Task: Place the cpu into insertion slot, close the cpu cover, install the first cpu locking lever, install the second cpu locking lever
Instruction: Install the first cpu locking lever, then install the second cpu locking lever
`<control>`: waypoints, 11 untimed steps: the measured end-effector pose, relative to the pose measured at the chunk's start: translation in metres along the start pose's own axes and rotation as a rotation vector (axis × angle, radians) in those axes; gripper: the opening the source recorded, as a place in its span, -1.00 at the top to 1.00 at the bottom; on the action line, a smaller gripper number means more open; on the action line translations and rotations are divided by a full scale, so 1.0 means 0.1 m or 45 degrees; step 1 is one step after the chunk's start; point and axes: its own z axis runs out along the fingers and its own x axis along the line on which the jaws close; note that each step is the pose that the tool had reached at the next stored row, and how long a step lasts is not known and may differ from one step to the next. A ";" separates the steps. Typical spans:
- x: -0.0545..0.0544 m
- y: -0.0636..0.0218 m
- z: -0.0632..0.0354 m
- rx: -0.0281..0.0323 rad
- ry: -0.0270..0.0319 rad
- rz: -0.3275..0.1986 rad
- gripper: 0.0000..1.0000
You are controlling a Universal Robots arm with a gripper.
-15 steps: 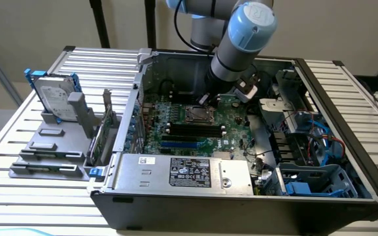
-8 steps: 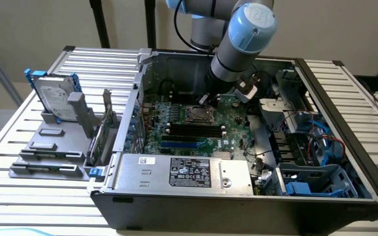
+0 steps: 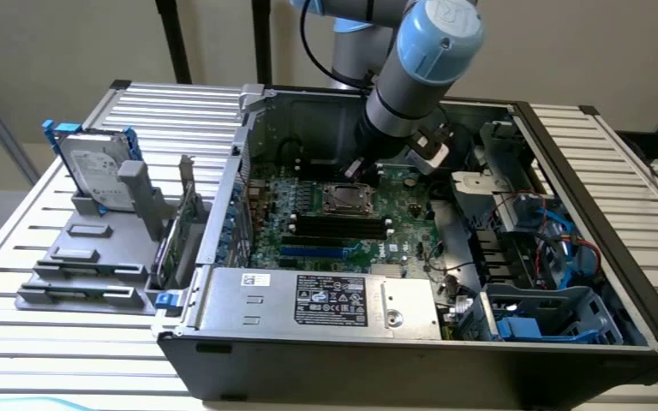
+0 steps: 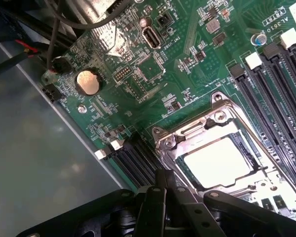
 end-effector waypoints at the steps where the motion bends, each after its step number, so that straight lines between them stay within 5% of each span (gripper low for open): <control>1: -0.01 -0.011 -0.004 -0.0004 -0.0001 0.000 0.79; 11: -0.04 -0.018 -0.021 -0.0004 -0.0006 -0.002 0.79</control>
